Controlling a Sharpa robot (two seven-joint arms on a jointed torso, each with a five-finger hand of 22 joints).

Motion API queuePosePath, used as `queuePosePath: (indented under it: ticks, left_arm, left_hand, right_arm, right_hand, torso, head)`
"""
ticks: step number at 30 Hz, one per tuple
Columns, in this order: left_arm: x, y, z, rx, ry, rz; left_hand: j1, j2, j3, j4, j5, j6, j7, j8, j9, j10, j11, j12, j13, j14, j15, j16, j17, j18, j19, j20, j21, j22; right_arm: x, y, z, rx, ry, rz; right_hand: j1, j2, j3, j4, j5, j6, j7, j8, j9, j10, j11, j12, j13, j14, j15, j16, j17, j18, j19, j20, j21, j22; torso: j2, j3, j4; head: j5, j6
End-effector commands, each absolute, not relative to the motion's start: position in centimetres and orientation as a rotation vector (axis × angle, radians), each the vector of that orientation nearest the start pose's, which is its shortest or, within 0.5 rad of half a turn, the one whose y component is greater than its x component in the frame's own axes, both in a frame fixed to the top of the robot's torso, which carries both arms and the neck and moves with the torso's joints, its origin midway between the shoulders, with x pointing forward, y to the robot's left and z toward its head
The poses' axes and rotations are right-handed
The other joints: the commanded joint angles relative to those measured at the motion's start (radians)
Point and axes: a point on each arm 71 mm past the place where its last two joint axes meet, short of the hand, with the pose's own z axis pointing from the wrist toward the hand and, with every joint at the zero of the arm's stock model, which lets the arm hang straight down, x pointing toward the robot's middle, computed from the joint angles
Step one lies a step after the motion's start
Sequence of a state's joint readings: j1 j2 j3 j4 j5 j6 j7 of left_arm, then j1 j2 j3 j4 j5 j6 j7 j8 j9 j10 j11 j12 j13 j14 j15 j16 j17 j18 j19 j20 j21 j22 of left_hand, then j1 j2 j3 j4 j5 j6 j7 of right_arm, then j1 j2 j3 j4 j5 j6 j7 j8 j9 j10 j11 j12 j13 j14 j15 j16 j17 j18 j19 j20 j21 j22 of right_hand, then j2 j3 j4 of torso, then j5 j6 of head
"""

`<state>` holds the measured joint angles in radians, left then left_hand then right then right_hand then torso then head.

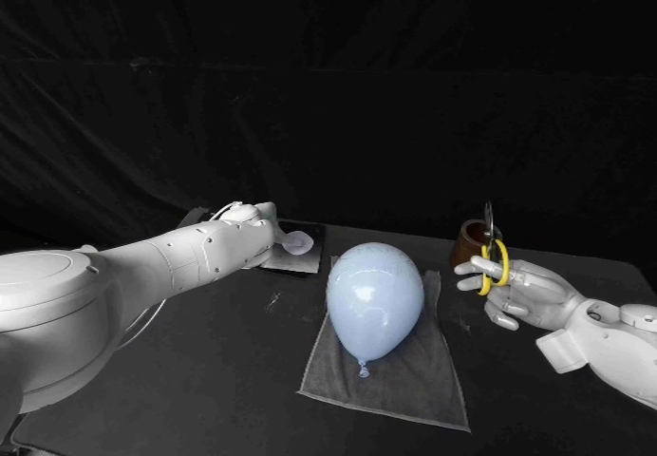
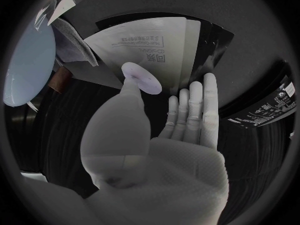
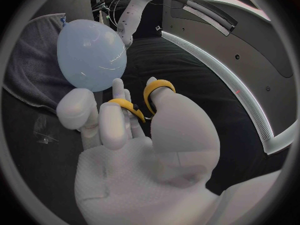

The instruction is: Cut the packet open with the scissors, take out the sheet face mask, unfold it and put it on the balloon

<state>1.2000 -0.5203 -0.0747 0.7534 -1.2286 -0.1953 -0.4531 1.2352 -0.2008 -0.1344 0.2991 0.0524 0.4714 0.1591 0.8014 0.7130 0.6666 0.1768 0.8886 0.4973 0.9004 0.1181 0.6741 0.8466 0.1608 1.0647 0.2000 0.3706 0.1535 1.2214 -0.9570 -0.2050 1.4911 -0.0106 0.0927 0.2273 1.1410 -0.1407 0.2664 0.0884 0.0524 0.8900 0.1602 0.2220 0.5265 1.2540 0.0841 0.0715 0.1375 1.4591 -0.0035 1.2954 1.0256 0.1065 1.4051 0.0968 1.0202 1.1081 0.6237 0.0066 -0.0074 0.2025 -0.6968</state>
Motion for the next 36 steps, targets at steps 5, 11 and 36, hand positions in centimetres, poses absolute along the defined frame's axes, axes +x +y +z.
queuePosePath:
  ticks: [5, 11, 36]
  left_arm:
    - [58.7, 30.5, -25.0, -0.449, 1.919, 0.055]
    - [58.6, 30.8, -25.5, -0.417, 1.923, 0.086]
    - [57.8, 30.6, -26.0, -0.384, 1.869, -0.041]
  left_hand:
    - [0.074, 0.03, 0.025, -0.002, -0.002, 0.012, 0.066, 0.032, -0.008, 0.007, -0.015, 0.025, -0.002, 0.008, -0.015, 0.029, -0.004, 0.019, 0.0, -0.005, 0.02, 0.01]
    - [0.107, 0.046, 0.029, -0.003, -0.003, 0.02, 0.06, 0.054, -0.016, 0.018, -0.021, 0.044, -0.003, 0.019, -0.021, 0.053, -0.006, 0.02, 0.006, -0.01, 0.037, 0.02]
    - [0.423, 0.209, 0.155, -0.008, -0.003, 0.255, -0.003, -0.081, -0.284, 0.154, -0.075, -0.093, -0.151, 0.063, -0.065, 0.024, -0.093, 0.016, -0.036, -0.049, 0.138, 0.085]
  right_arm:
    - [45.8, -25.6, -23.5, 1.155, 1.863, 1.597]
    - [45.7, -25.6, -23.5, 1.154, 1.863, 1.598]
    - [45.7, -25.7, -23.5, 1.149, 1.863, 1.596]
  right_hand:
    - [0.005, 0.009, -0.004, 0.001, -0.004, 0.006, -0.001, 0.004, 0.001, 0.007, -0.002, 0.003, 0.001, 0.006, 0.0, 0.003, 0.001, 0.006, 0.006, -0.001, 0.007, 0.002]
    - [0.005, 0.011, -0.004, 0.002, -0.004, 0.007, -0.001, 0.004, 0.001, 0.008, -0.002, 0.003, 0.001, 0.006, -0.001, 0.003, 0.002, 0.006, 0.006, -0.002, 0.007, 0.002]
    - [0.011, 0.018, -0.002, 0.001, -0.004, 0.01, -0.003, 0.004, 0.001, 0.011, -0.003, 0.004, 0.001, 0.007, -0.002, 0.003, 0.002, 0.006, 0.007, -0.003, 0.008, 0.003]
  torso:
    - [-0.001, -0.0002, 0.0004]
    - [0.001, -0.0004, -0.0003]
    - [-0.001, -0.0001, 0.0014]
  head:
    - [-0.001, -0.003]
    - [-0.001, -0.006]
    - [-0.004, -0.01]
